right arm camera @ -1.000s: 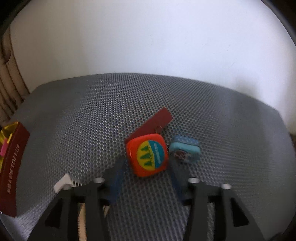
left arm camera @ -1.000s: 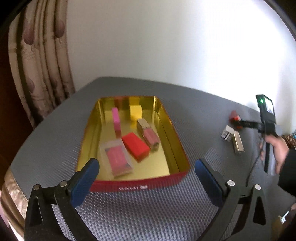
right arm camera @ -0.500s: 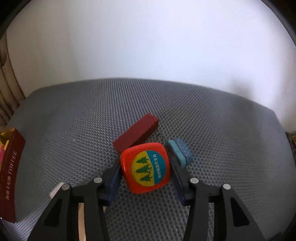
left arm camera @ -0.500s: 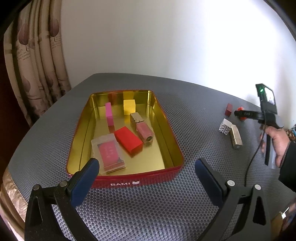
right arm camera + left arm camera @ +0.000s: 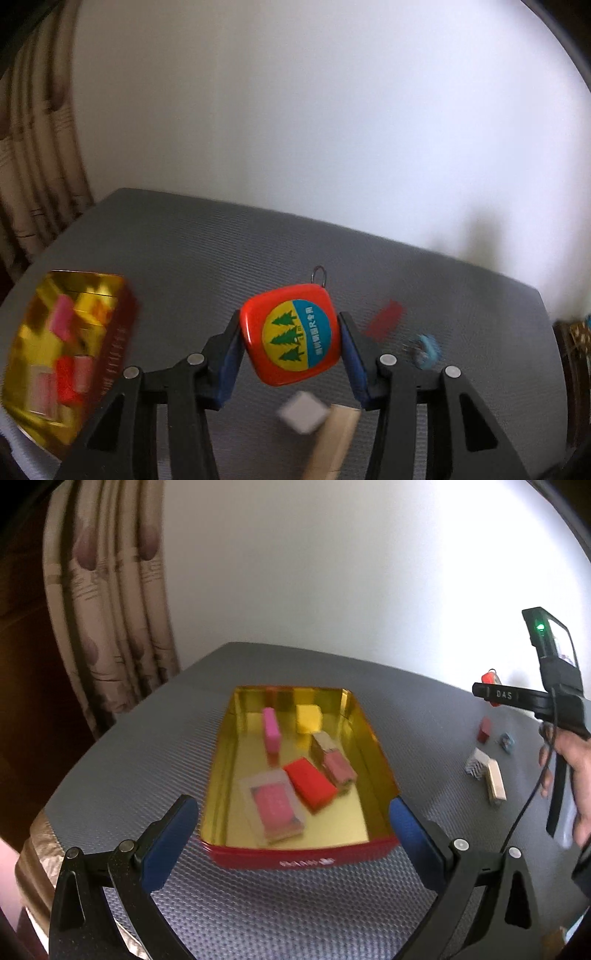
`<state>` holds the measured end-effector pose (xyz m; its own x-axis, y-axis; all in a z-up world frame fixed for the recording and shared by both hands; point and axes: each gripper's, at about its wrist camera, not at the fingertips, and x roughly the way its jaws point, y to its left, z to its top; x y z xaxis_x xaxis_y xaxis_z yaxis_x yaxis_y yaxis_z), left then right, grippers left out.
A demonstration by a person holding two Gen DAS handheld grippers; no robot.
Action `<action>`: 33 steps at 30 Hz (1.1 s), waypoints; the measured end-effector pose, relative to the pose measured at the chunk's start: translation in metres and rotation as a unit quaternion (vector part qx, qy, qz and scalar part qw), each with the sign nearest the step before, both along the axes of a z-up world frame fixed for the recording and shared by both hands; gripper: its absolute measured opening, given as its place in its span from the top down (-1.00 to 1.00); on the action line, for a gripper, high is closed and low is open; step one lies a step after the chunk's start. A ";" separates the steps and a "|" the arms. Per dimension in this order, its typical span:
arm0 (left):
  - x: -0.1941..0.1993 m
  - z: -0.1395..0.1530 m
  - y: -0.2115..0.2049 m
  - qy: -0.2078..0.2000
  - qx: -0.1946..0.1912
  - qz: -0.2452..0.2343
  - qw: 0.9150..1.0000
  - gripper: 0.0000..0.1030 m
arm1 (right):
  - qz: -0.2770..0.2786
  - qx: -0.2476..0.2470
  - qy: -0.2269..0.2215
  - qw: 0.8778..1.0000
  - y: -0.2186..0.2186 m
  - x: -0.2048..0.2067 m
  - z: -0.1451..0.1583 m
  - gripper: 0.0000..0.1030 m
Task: Organize rigid objects
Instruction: 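Carry the tape measure with the right gripper into the tray and release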
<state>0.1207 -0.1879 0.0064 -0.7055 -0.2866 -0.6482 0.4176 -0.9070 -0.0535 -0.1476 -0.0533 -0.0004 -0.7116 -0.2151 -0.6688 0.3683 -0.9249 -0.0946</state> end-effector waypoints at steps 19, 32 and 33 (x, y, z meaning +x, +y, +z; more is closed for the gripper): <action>0.010 -0.004 -0.068 -0.018 0.035 0.081 0.996 -0.99 | 0.118 -0.026 -0.056 0.991 -0.132 0.064 0.000 0.04; -0.003 -0.012 -0.054 -0.052 -0.019 0.048 0.997 -0.99 | 0.172 0.035 -0.106 0.979 -0.223 0.057 -0.060 0.04; -0.005 -0.013 -0.051 -0.057 -0.027 0.044 0.997 -0.99 | 0.172 0.033 -0.115 0.978 -0.224 0.055 -0.066 0.04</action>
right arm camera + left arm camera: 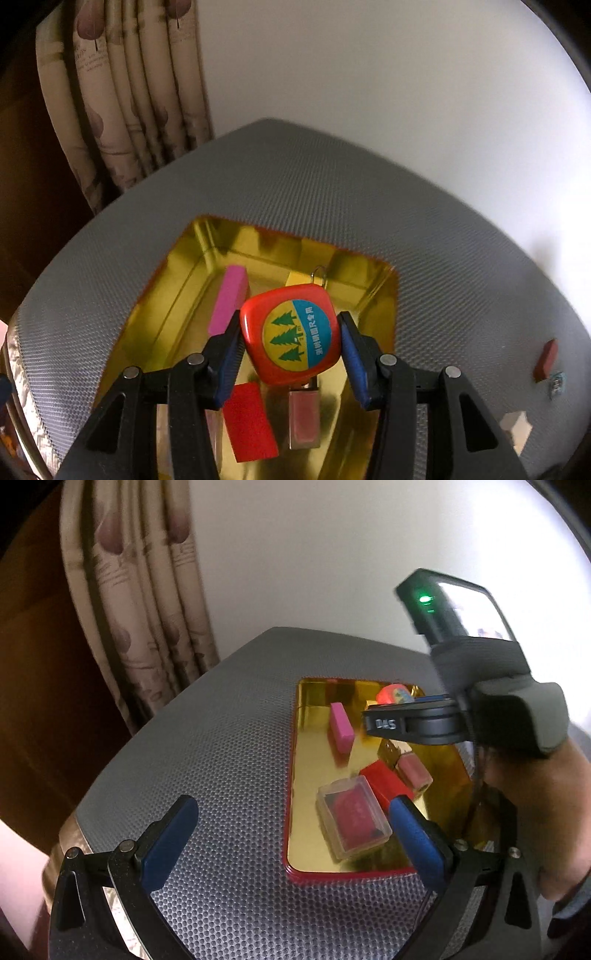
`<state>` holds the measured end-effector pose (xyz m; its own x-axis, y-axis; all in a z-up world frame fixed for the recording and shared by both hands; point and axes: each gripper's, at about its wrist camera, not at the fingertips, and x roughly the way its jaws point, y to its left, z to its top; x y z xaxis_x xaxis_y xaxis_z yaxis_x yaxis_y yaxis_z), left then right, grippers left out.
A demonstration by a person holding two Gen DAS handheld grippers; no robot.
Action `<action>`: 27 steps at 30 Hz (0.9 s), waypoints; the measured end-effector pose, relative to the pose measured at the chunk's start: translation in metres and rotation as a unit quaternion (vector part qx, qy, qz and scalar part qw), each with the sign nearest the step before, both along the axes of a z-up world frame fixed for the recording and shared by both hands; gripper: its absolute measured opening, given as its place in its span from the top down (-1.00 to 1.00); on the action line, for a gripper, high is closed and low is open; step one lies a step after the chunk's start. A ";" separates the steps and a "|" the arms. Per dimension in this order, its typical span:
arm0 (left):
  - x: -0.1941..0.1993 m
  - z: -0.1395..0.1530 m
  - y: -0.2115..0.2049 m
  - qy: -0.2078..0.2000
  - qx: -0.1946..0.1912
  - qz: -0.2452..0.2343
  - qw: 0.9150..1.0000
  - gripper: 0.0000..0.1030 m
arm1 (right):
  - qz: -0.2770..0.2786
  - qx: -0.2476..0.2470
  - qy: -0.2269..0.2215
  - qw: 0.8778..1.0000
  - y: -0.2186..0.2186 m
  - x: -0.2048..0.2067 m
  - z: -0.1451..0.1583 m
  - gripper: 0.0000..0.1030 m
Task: Organize rigid objects
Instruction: 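Carry the tape measure with the right gripper into the tray and release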
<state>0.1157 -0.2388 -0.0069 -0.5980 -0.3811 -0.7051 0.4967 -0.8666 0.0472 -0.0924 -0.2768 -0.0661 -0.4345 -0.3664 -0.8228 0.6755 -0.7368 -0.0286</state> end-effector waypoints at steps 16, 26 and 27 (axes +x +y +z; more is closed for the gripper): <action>-0.018 -0.018 0.018 -0.040 -0.012 -0.042 0.998 -0.99 | 0.004 -0.013 -0.042 0.999 0.016 -0.020 -0.019 0.04; -0.019 -0.019 0.020 -0.040 -0.004 -0.045 0.998 -0.99 | -0.015 -0.019 -0.058 0.998 0.022 -0.023 -0.020 0.01; -0.018 -0.018 0.021 -0.040 -0.004 -0.045 0.998 -0.99 | -0.016 -0.024 -0.054 0.998 0.026 -0.022 -0.017 0.00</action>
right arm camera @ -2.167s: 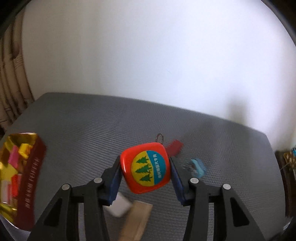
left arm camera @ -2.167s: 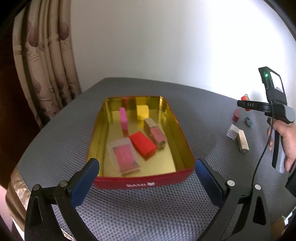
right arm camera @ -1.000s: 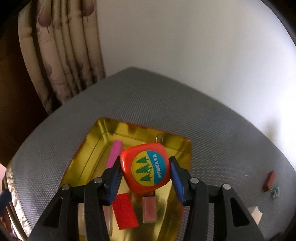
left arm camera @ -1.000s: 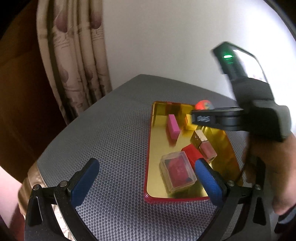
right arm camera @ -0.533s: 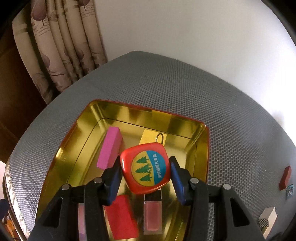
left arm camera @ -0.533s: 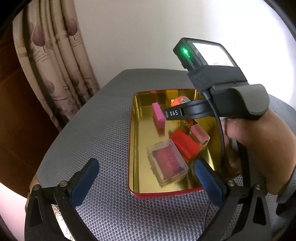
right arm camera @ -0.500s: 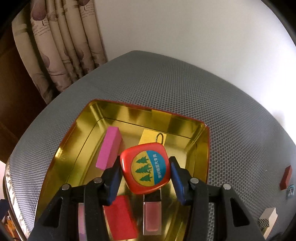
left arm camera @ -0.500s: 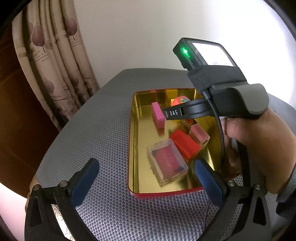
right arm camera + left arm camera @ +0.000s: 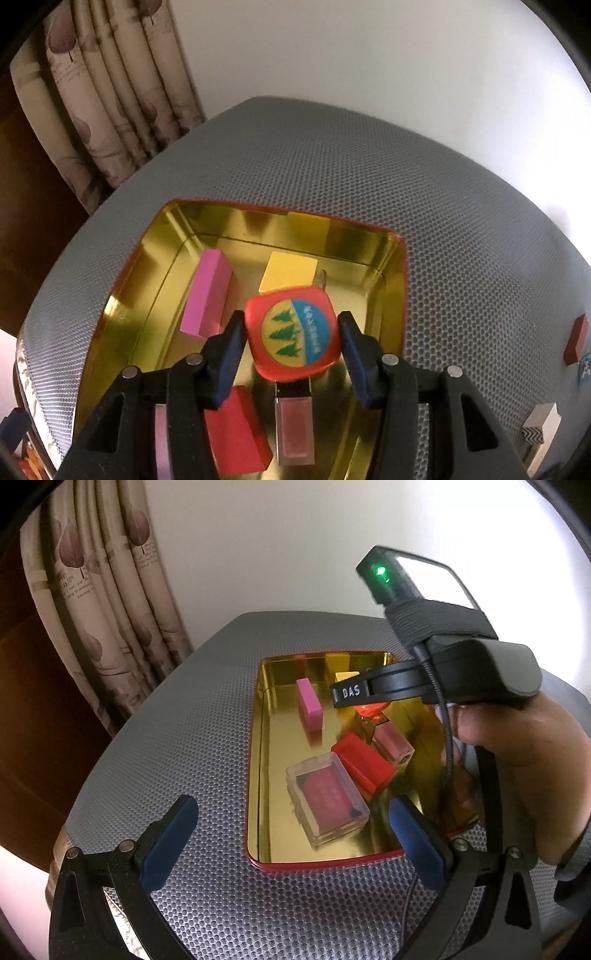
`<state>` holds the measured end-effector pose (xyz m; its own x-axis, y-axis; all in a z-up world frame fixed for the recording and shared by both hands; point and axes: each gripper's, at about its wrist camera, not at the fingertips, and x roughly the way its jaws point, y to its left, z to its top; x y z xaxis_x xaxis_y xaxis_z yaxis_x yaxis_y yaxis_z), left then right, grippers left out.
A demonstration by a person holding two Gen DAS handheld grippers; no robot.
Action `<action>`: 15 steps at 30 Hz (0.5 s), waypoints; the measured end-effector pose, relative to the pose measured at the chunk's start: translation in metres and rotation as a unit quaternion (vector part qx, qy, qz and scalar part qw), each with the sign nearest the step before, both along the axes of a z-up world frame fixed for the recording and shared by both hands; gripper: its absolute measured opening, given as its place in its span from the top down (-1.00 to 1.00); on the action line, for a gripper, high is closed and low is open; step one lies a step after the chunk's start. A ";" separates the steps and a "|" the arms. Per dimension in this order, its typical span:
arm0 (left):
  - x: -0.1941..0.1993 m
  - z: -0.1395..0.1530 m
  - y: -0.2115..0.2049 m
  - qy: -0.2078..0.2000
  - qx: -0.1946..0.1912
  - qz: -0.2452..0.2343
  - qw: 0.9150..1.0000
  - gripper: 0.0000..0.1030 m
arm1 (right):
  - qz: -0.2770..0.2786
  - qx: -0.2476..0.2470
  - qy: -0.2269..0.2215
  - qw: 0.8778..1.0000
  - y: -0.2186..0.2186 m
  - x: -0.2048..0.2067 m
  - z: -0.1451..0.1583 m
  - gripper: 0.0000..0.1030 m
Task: Organize rigid objects
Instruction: 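Carry the tape measure with the right gripper into the tray and release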
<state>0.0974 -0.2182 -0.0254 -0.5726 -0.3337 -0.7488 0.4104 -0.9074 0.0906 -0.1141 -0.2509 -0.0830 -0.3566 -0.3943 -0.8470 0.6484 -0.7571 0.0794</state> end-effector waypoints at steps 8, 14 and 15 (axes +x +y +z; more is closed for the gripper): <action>0.001 0.001 0.004 0.005 -0.005 -0.002 1.000 -0.99 | -0.030 -0.068 0.030 0.997 0.062 0.014 0.049 -0.01; 0.011 0.013 0.013 0.051 -0.013 -0.005 0.999 -0.99 | -0.076 -0.080 0.081 0.991 0.174 0.034 0.070 -0.04; 0.013 0.017 0.017 0.063 -0.013 -0.008 0.998 -0.99 | -0.087 -0.077 0.085 0.990 0.195 0.035 0.068 -0.07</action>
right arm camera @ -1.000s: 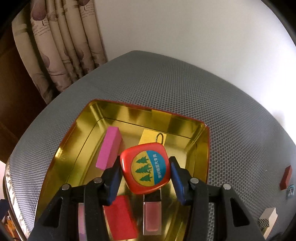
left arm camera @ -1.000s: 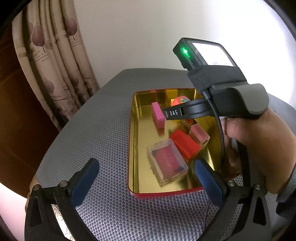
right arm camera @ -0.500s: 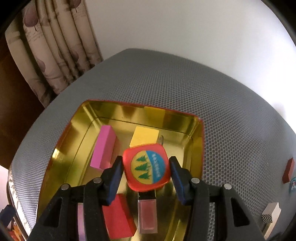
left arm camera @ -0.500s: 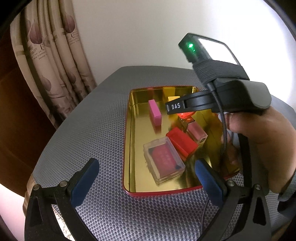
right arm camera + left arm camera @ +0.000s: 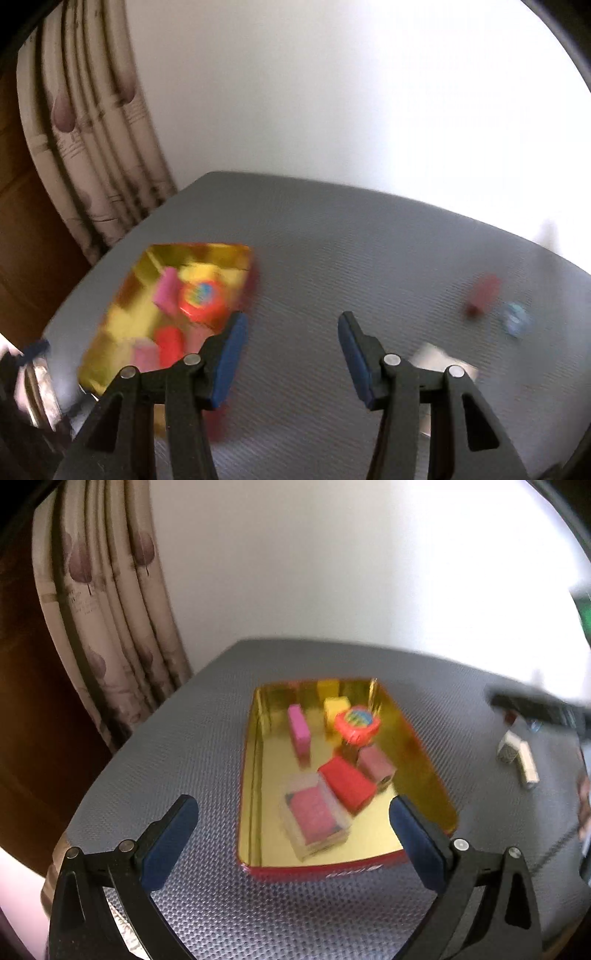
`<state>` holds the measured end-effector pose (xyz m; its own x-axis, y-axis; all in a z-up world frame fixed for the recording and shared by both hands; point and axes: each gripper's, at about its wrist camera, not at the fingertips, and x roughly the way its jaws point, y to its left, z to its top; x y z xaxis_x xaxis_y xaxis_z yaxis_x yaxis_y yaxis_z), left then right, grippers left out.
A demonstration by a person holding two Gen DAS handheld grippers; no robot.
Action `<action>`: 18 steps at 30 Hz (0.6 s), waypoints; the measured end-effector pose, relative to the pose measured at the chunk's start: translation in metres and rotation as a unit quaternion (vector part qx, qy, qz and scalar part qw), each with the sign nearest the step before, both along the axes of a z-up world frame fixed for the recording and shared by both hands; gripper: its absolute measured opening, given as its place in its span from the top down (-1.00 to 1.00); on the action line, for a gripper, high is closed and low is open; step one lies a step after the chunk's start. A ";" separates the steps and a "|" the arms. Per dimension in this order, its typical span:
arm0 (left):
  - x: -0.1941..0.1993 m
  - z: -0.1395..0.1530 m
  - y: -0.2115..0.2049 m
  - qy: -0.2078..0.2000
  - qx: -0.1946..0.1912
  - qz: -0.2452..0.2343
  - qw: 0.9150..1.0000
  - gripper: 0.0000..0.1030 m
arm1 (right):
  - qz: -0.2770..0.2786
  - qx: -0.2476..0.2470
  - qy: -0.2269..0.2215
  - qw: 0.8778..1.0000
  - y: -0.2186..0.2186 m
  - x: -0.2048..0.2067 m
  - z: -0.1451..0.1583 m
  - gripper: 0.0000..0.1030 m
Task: Organize rigid objects
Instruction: 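Carry the tape measure with the right gripper into the tray and release, then grasp the ribbed gold tube upright with the left gripper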
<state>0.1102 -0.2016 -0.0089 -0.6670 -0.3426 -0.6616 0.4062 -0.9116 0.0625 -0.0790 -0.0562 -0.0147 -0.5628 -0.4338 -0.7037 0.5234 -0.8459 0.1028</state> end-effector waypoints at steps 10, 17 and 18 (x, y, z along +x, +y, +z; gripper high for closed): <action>-0.059 0.008 0.114 -0.001 0.038 -0.146 0.989 -0.99 | -0.169 -0.002 -0.028 0.985 0.198 0.029 -0.042 -0.11; -0.136 -0.018 0.193 -0.038 0.042 -0.209 0.976 -0.96 | -0.195 -0.052 -0.045 0.978 0.228 0.036 -0.058 -0.11; -0.144 -0.023 0.200 -0.041 0.046 -0.215 0.975 -0.93 | -0.191 -0.056 -0.044 0.979 0.231 0.037 -0.058 -0.11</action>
<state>-0.0340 -0.0019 -0.0317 -0.6788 0.0206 -0.7340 -0.0173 -0.9998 -0.0120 -0.0421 0.1746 -0.0730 -0.6374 -0.2812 -0.7174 0.1565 -0.9589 0.2368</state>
